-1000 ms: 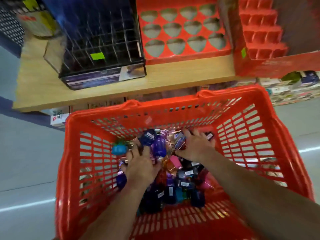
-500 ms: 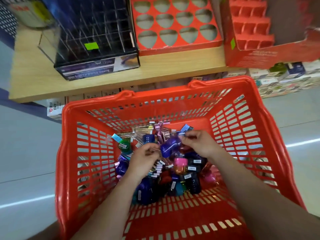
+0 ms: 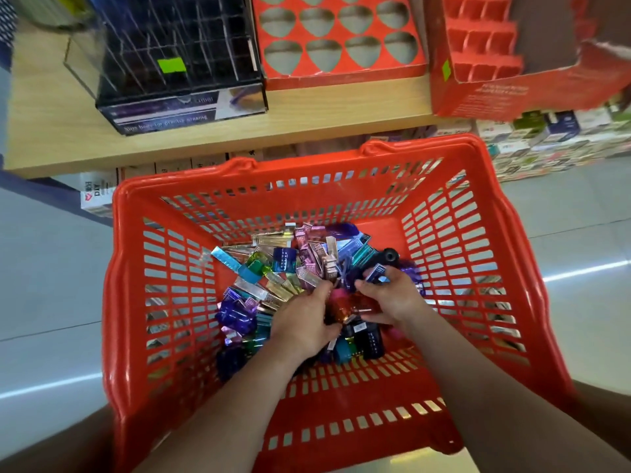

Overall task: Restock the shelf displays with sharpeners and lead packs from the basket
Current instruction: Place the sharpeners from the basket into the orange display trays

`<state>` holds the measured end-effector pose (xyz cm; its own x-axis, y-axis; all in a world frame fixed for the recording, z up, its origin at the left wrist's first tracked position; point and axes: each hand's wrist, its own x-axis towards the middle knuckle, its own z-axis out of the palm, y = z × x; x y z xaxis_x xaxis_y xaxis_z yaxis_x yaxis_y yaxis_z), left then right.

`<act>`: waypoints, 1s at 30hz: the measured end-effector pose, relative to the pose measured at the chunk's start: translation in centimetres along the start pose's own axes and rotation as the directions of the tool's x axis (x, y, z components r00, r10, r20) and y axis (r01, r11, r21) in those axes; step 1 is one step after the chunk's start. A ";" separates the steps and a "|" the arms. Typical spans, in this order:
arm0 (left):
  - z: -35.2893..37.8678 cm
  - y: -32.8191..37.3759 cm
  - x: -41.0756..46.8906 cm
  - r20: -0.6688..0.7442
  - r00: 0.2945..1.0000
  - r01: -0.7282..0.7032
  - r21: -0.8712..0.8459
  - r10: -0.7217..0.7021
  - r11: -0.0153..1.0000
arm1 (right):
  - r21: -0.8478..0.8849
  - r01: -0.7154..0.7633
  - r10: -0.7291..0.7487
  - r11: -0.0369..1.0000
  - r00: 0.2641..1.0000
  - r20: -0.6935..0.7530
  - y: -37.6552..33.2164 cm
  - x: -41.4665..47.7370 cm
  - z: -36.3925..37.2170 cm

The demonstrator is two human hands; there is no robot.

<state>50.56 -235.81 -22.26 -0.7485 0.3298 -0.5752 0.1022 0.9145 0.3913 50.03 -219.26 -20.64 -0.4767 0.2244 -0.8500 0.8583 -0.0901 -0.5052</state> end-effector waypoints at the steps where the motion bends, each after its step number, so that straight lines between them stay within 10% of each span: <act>1: 0.2 0.1 0.1 0.000 1.000 0.000 0.004 0.000 1.000 | -0.062 0.008 -0.008 0.998 1.000 0.012 0.1 0.1 -0.1; 8: 0.5 1.2 1.6 -0.038 0.997 0.060 -0.180 -0.068 0.982 | -0.101 -0.060 0.070 0.993 0.992 0.103 0.0 0.7 -1.0; 14: -2.9 -0.1 2.6 0.098 0.989 0.144 -0.831 -0.113 0.538 | -0.080 -0.007 0.000 0.997 0.996 -0.094 -0.3 1.2 -2.7; 17: -3.6 1.0 3.1 0.084 0.996 0.077 -0.689 -0.025 0.721 | -0.085 0.042 -0.059 0.995 0.976 -0.211 -0.3 1.9 -2.7; 20: -2.2 2.8 3.5 0.103 0.994 -0.017 -0.185 0.036 0.983 | -0.343 0.123 -0.212 0.931 0.949 -0.234 -0.4 2.7 -1.9; 23: -1.3 3.7 3.5 0.007 0.993 -0.117 0.095 0.117 0.989 | -0.510 0.192 -0.315 0.839 0.934 -0.167 -1.3 3.6 -1.7; 30: -4.0 3.3 3.5 0.039 0.993 0.115 -0.587 -0.113 0.801 | -0.817 0.086 -0.214 0.570 0.976 -0.046 -3.5 6.0 -1.9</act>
<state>45.69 -232.54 -20.09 -0.7289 0.2330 -0.6438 -0.3888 0.6331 0.6693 44.51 -215.71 -23.70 -0.6402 0.2833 -0.7140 0.6032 0.7610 -0.2389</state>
